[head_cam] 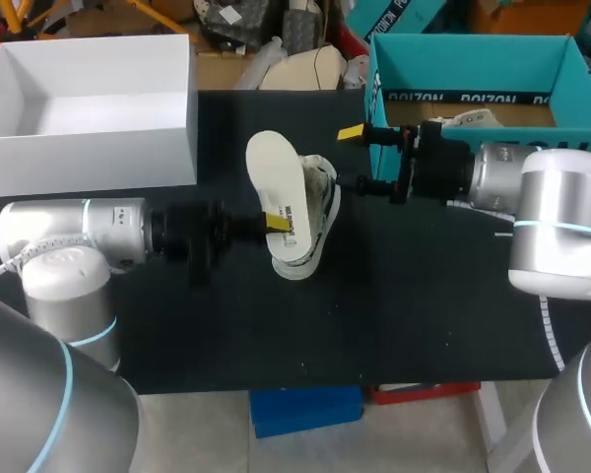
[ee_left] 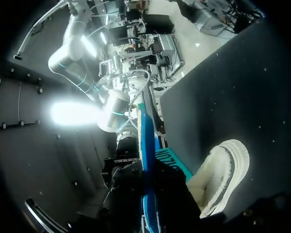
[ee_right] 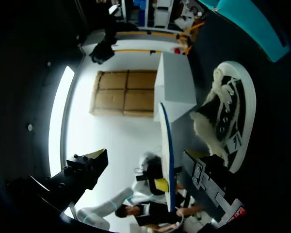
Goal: Take the shoe out of the shoebox, open the shoe tongue, remove and reinsert the insole, then place the shoe into the shoebox
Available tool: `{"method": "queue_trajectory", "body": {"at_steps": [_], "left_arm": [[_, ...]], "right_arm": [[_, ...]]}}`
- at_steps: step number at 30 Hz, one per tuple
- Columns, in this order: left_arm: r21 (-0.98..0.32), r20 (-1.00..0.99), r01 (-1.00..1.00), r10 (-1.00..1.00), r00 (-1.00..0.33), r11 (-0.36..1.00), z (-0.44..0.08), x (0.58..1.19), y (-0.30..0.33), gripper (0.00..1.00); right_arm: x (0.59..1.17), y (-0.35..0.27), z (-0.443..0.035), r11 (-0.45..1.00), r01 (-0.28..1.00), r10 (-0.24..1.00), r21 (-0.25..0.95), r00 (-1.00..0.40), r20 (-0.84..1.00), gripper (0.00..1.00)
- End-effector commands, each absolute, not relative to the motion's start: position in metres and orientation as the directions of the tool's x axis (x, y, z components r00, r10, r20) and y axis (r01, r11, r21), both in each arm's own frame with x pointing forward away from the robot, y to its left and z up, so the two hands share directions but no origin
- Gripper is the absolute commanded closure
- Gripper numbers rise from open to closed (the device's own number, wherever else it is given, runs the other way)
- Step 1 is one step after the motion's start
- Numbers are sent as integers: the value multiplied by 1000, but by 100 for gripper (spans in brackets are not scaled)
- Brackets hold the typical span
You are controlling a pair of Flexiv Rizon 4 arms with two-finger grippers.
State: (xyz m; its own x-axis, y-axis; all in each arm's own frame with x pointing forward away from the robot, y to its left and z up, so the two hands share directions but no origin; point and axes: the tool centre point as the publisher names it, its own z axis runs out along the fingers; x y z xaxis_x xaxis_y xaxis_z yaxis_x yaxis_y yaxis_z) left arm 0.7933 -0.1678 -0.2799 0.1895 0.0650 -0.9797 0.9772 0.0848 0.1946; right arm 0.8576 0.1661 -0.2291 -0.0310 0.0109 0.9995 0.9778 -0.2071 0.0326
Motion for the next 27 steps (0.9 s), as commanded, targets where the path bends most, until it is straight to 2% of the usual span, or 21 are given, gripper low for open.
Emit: {"method": "queue_trajectory", "body": {"at_steps": [1, 13, 21, 27], "left_arm": [[203, -979, 977, 44, 200, 65, -281, 803, -169, 100], [213, -977, 977, 39, 212, 27, -275, 797, -164, 100], [213, -977, 977, 39, 212, 27, -275, 797, -164, 100], [213, -977, 977, 39, 212, 27, -275, 797, -164, 100]], "right_arm": [[857, 167, -229, -208, 978, 11, 32, -30, 999, 0], [857, 167, -229, -208, 978, 11, 32, -30, 999, 0], [860, 172, -237, -51, 997, 122, 51, -44, 992, 0], [857, 185, -246, 11, 997, 151, 81, -82, 985, 0]]}}
